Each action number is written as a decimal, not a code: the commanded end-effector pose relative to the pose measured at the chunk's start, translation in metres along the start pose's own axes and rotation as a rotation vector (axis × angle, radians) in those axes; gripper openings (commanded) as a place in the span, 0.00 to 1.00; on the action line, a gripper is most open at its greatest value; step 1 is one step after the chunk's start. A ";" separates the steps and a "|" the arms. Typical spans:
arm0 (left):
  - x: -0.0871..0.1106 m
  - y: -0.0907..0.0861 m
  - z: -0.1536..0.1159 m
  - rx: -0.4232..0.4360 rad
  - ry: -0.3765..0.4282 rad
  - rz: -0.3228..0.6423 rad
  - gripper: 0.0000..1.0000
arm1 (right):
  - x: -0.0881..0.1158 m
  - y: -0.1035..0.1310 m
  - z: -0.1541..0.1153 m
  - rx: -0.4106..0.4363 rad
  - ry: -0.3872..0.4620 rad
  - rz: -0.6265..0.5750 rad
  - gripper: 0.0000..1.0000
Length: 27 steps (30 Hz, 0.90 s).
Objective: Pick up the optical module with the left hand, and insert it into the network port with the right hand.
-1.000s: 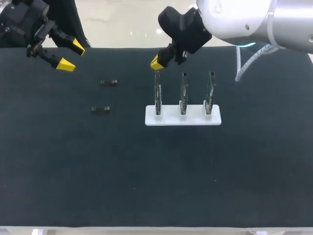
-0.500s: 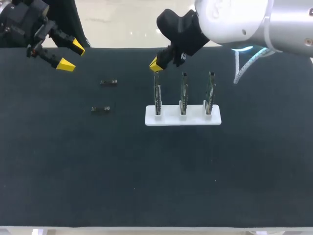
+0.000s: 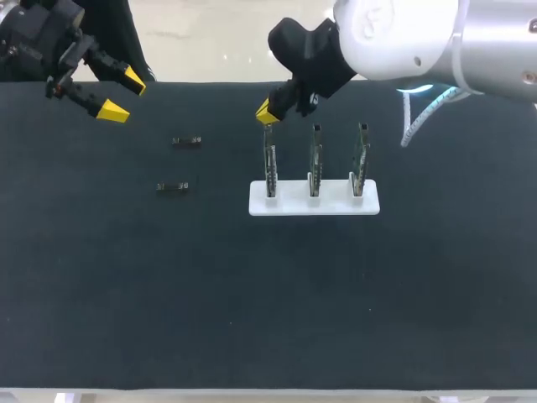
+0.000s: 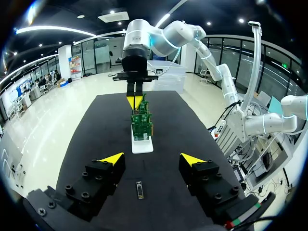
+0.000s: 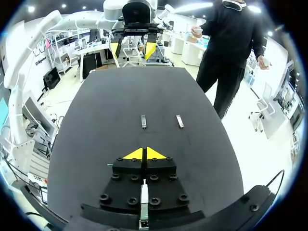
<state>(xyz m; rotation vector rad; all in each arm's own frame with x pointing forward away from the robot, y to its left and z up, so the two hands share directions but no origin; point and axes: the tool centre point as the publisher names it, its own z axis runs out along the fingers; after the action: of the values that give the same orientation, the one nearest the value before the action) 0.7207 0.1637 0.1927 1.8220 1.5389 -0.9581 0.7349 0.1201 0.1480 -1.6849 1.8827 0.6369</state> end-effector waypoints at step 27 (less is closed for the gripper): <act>0.000 0.001 0.000 0.003 0.003 -0.001 1.00 | 0.039 -0.007 -0.111 -0.049 0.062 -0.010 0.00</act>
<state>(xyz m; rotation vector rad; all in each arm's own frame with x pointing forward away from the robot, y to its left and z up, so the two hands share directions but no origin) 0.7207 0.1637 0.1927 1.8220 1.5389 -0.9582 0.7404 0.0332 0.2015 -1.7773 1.9239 0.6395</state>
